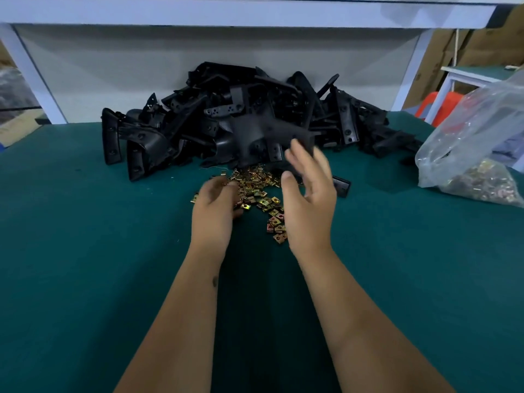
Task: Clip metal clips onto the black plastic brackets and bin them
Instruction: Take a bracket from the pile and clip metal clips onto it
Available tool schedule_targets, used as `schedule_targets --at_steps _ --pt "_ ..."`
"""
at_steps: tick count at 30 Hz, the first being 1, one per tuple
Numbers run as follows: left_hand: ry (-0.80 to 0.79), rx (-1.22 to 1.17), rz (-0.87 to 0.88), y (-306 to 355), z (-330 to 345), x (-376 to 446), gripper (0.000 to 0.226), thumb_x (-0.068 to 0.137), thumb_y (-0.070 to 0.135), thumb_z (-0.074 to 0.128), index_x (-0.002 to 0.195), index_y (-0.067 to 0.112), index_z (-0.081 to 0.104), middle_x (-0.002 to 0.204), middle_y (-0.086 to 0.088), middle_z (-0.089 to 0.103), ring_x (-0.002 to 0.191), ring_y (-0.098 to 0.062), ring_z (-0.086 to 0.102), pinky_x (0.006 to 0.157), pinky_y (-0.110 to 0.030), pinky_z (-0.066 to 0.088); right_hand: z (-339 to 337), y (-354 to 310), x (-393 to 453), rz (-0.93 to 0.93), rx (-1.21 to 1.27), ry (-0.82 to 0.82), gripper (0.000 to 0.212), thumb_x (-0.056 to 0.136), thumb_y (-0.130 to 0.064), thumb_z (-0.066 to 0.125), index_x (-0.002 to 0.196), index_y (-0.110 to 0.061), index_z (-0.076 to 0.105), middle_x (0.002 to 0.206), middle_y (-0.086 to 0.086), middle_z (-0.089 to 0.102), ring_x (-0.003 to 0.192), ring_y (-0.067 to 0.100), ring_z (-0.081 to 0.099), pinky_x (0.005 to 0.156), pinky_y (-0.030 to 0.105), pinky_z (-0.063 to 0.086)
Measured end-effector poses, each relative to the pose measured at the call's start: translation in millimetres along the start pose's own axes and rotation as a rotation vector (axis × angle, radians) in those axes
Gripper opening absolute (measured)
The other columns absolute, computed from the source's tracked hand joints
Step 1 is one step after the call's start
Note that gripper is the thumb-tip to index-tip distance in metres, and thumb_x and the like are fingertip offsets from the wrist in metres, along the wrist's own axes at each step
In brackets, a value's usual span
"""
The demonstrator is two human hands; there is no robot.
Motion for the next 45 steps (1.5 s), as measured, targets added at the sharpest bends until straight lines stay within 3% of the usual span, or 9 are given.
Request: schedule_targets --at_steps 4,8,14,20,27,34,39,42,45 --pt "0.064 -0.309 -0.074 4 -12 4 0.021 0.094 0.030 0.064 0.112 0.033 0.053 0.119 0.000 0.062 0.107 -0.018 0.065 0.087 -0.036 0.059 10 15 0 0.317 0.415 -0.048 0.038 0.094 0.003 0.054 0.092 -0.025 0.080 0.114 -0.007 0.070 0.113 0.018 0.066 0.104 0.028 0.046" --pt "0.024 -0.449 -0.048 11 -15 5 0.006 0.100 0.018 0.055 0.103 0.021 0.059 0.101 -0.003 0.072 0.084 -0.017 0.071 0.078 -0.033 0.060 8 18 1 0.442 0.492 -0.106 0.036 0.098 -0.002 0.049 0.086 -0.019 0.078 0.105 0.002 0.075 0.093 0.020 0.072 0.087 0.030 0.054" --pt "0.084 -0.417 -0.008 11 -21 3 0.012 0.102 0.008 0.052 0.098 0.014 0.061 0.093 -0.004 0.071 0.072 -0.011 0.068 0.071 -0.024 0.057 -5 19 2 0.232 -0.395 -0.104 0.024 0.094 -0.018 0.054 0.098 -0.030 0.073 0.115 -0.021 0.060 0.109 -0.005 0.053 0.098 0.024 0.045" --pt "0.143 -0.473 -0.041 10 -25 3 0.005 0.098 0.006 0.058 0.096 0.010 0.057 0.103 -0.014 0.069 0.084 -0.016 0.071 0.075 -0.027 0.059 6 37 -4 0.131 -1.137 -0.476 0.040 0.092 -0.043 0.057 0.127 -0.025 0.062 0.127 -0.002 0.056 0.118 0.024 0.041 0.089 0.033 0.027" --pt "0.162 -0.481 -0.077 7 -24 5 0.016 0.095 0.005 0.063 0.085 0.010 0.051 0.098 -0.012 0.071 0.085 -0.017 0.069 0.077 -0.029 0.060 7 34 -1 0.115 -0.944 -0.409 0.013 0.090 -0.022 0.068 0.101 -0.024 0.073 0.104 -0.004 0.065 0.107 0.021 0.049 0.088 0.031 0.037" --pt "0.104 -0.226 -0.005 9 -13 -1 0.049 0.085 0.016 0.076 0.043 0.025 0.053 0.059 0.011 0.055 0.064 -0.007 0.052 0.073 -0.022 0.050 8 26 -2 0.037 -0.777 -0.333 0.028 0.090 -0.002 0.060 0.110 -0.019 0.070 0.098 -0.002 0.060 0.096 0.019 0.055 0.085 0.039 0.048" --pt "0.083 -0.371 -0.048 7 -10 -2 0.036 0.091 0.011 0.069 0.064 0.016 0.047 0.064 0.006 0.053 0.052 0.000 0.053 0.064 -0.012 0.051 12 21 -3 0.083 -0.502 -0.263 0.028 0.090 0.003 0.060 0.107 -0.016 0.071 0.091 -0.009 0.054 0.078 -0.004 0.054 0.071 0.007 0.041" --pt "0.136 -0.455 -0.110 7 -8 -6 0.026 0.089 0.003 0.070 0.086 0.016 0.048 0.085 -0.001 0.057 0.056 -0.001 0.060 0.065 -0.013 0.053 13 23 -3 0.229 -0.274 -0.229 0.031 0.088 0.005 0.063 0.104 -0.021 0.070 0.096 0.001 0.064 0.082 -0.001 0.060 0.068 0.007 0.046" --pt "0.157 -0.529 -0.110 8 -10 -8 0.069 0.088 -0.002 0.069 0.135 0.034 0.034 0.099 -0.005 0.059 0.061 -0.003 0.063 0.067 -0.015 0.054 13 26 -1 0.335 -0.133 -0.210 0.036 0.086 0.006 0.066 0.104 -0.025 0.069 0.100 0.000 0.067 0.089 0.005 0.065 0.067 0.011 0.051"
Point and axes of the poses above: each hand's wrist, its own x-axis towards the middle knuckle, its own z-axis out of the palm, y = z × x, the point moved 4 cm from there along x, towards the middle knuckle
